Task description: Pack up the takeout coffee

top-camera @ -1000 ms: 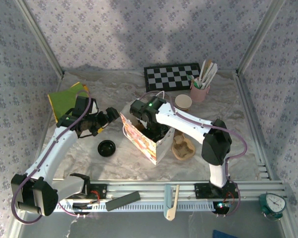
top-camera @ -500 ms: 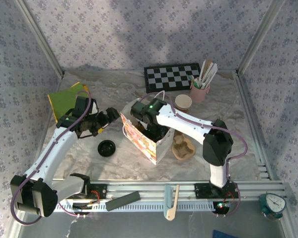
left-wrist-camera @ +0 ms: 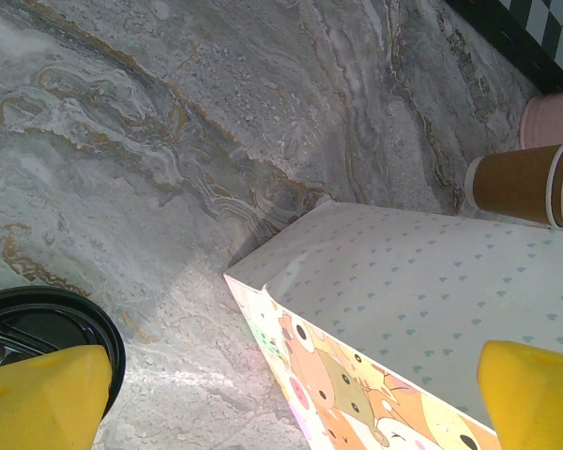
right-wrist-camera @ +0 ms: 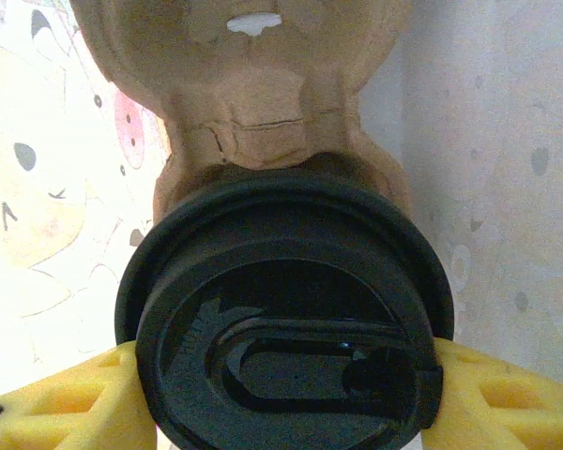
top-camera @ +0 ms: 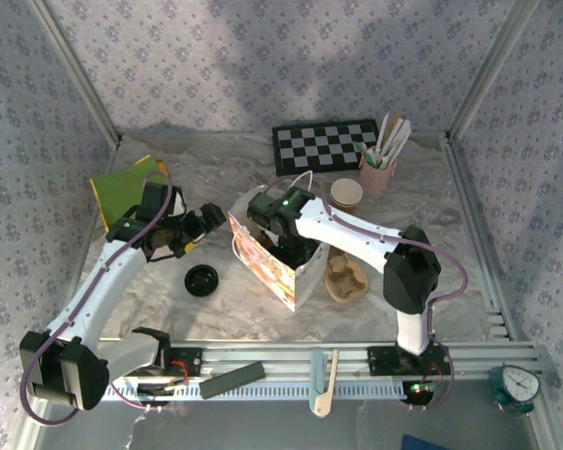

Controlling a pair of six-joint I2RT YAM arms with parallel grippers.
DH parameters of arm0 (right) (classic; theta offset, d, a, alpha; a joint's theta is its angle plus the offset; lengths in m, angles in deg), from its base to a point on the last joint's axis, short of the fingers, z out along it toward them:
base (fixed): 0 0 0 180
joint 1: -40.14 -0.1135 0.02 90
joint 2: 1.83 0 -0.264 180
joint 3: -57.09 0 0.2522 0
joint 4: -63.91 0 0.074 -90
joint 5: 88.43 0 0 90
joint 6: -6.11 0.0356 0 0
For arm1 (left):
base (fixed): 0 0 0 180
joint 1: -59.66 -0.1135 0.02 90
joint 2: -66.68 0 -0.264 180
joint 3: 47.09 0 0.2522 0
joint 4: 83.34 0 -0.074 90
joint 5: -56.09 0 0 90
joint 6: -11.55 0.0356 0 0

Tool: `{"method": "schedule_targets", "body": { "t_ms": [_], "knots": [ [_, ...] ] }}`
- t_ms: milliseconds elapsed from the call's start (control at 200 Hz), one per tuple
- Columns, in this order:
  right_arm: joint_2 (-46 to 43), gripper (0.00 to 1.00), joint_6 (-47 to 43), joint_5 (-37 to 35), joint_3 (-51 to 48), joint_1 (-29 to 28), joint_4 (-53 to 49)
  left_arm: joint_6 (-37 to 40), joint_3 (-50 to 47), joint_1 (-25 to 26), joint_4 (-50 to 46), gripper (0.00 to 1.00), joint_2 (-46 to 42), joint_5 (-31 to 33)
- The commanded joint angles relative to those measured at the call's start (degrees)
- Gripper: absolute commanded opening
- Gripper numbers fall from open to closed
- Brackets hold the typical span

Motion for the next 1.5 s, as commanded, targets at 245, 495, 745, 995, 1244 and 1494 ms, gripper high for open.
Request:
{"method": "schedule_targets", "body": {
  "t_ms": [245, 495, 745, 995, 1244, 1494],
  "knots": [
    [-0.8, 0.59, 1.2, 0.0, -1.4, 0.3, -0.6, 0.0, 1.5, 0.3, -0.9, 1.0, -0.8, -0.2],
    [-0.8, 0.59, 1.3, 0.0, -1.6, 0.2, -0.1, 0.0, 1.6, 0.4, -1.0, 1.0, -0.7, -0.3],
    [-0.9, 0.59, 1.5, 0.0, -2.1, 0.1, 0.3, 0.1, 1.6, 0.4, -1.1, 1.0, -0.9, -0.3],
    [-0.9, 0.59, 1.5, 0.0, -3.1, 0.1, 1.1, 0.0, 1.5, 0.4, -1.1, 1.0, -1.2, -0.3],
    [-0.8, 0.59, 1.6, -0.2, -4.6, 0.0, 2.6, 0.0, 1.4, 0.4, -1.3, 1.0, -1.4, -0.2],
    [-0.5, 0.59, 1.7, -0.2, -5.6, 0.0, 3.2, -0.1, 1.3, 0.4, -1.4, 1.0, -1.6, -0.2]
  ]
}}
